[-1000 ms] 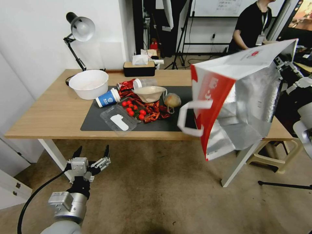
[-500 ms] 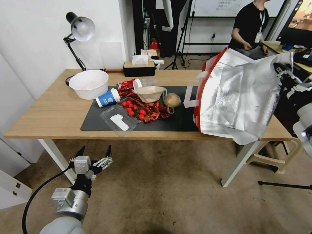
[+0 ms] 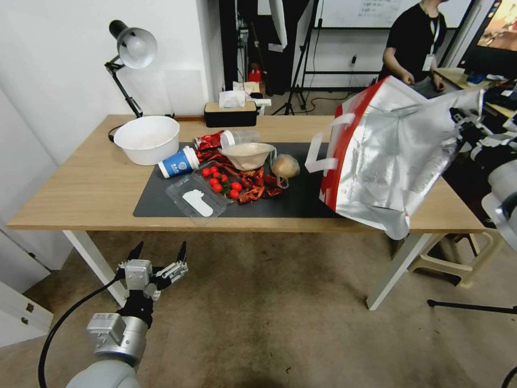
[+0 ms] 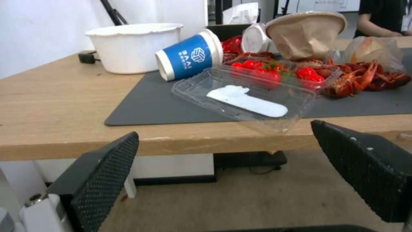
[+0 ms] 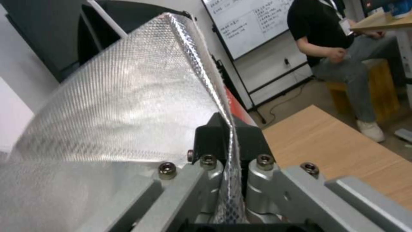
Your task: Pick up the food delivery bag from the floor and place it on the table.
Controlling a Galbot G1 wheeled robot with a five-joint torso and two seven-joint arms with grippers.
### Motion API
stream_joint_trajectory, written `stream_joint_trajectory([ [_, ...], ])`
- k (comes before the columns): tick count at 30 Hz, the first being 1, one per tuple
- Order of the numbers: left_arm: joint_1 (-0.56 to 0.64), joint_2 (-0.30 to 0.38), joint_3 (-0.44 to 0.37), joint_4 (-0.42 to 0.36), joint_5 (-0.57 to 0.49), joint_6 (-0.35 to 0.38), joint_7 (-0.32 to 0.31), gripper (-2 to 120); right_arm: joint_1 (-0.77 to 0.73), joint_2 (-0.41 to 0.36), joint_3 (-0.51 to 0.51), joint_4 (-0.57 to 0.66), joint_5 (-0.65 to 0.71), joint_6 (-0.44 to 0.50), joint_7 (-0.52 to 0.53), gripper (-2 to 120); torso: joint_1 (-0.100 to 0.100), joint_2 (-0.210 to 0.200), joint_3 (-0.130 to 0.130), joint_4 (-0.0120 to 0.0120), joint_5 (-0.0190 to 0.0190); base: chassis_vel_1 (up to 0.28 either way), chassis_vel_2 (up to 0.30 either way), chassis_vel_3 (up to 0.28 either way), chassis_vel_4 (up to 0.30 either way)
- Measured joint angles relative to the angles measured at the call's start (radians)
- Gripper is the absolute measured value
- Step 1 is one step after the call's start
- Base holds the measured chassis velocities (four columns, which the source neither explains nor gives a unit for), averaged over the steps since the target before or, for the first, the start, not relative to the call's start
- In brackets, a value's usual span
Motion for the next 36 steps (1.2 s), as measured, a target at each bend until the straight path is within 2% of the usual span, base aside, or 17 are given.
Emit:
stream_joint_trajectory([
  [27, -0.004, 0.008, 0.011, 0.005, -0.002, -0.015, 0.002, 100, 0.116, -0.062, -0.072, -0.11, 0.06, -0.047, 0.044, 0, 0.0, 0.0, 0.0, -0.0001, 0.0001, 0.0, 0.0, 0.0, 0.0],
  [36, -0.001, 0.006, 0.008, 0.0, -0.006, -0.015, 0.023, 100, 0.121, -0.064, -0.076, -0.119, 0.032, -0.059, 0.054, 0, 0.0, 0.0, 0.0, -0.0001, 0.0001, 0.0, 0.0, 0.0, 0.0],
])
